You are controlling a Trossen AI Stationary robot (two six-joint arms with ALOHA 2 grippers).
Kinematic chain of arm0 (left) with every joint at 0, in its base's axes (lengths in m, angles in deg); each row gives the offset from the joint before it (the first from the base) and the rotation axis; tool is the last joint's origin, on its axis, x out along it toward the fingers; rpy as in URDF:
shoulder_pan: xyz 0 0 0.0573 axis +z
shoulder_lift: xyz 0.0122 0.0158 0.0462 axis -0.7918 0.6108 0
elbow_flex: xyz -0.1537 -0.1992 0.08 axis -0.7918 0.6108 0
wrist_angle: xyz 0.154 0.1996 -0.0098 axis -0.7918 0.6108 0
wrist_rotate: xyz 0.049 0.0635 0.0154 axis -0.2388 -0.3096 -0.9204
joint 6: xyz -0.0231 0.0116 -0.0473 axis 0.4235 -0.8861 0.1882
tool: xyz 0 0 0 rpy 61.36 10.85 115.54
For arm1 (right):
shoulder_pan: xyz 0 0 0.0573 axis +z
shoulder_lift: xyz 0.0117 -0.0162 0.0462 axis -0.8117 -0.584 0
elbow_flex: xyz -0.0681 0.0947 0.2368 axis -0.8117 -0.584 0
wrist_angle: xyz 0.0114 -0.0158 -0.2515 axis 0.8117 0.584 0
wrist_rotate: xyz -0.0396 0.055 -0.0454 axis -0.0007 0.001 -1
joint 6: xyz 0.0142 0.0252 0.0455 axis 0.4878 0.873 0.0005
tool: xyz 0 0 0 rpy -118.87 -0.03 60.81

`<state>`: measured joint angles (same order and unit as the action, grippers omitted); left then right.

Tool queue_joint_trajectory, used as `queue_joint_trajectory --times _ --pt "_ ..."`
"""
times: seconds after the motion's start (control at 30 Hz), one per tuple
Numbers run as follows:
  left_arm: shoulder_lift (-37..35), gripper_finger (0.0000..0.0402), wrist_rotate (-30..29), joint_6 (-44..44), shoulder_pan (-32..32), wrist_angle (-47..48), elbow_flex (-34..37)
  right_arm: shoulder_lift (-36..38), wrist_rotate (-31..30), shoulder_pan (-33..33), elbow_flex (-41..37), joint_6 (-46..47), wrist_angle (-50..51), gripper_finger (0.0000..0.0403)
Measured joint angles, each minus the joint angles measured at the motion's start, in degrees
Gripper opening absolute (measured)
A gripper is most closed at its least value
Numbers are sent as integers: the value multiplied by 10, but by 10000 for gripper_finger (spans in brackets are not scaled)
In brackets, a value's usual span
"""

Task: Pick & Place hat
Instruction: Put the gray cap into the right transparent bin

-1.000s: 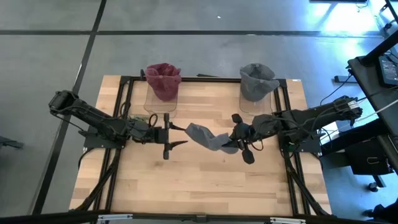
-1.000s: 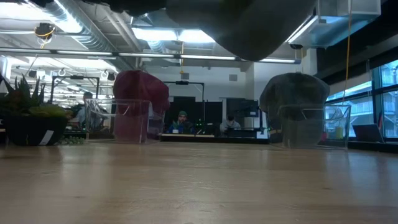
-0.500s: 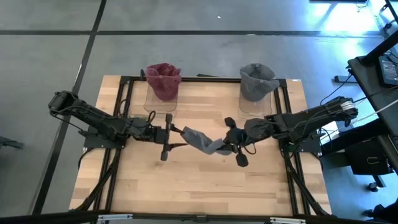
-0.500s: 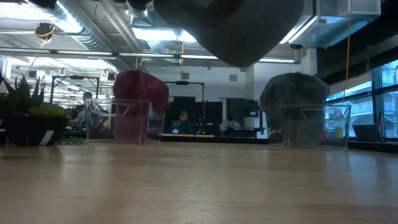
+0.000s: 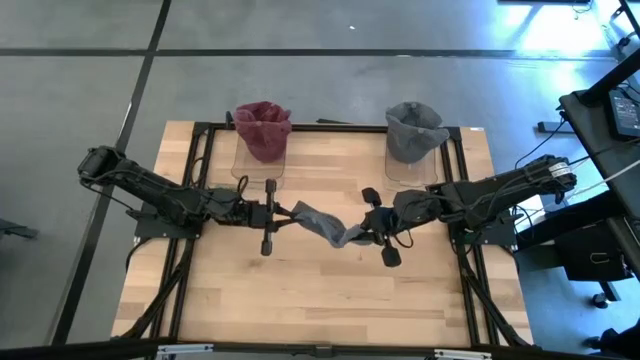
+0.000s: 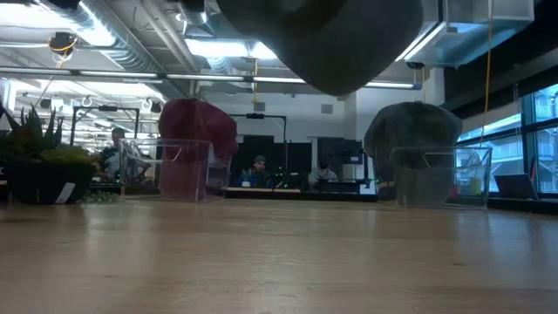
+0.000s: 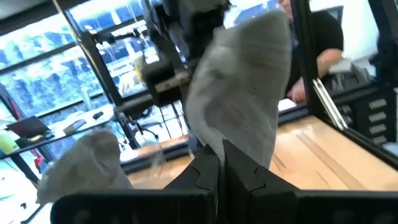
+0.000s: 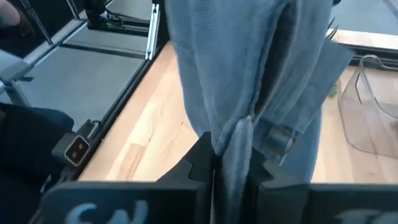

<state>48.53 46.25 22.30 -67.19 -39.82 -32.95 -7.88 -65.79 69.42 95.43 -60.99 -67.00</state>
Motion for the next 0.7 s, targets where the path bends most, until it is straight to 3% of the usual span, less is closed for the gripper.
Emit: queue_joint_trajectory --times 0.23,0.37,0.5,0.57,0.7 --pt "4 4 7 -1 19 101 -65 51 -2 1 0 -41 119 100" --pt "37 4 17 12 34 148 -113 86 -110 0 0 22 219 159" --pt "99 4 18 34 49 182 -174 113 -226 -1 0 83 236 209" --pt "141 4 16 44 56 205 -208 117 -234 -1 1 84 217 225" --pt "219 3 -20 44 61 238 -283 113 -192 -1 1 71 180 238"
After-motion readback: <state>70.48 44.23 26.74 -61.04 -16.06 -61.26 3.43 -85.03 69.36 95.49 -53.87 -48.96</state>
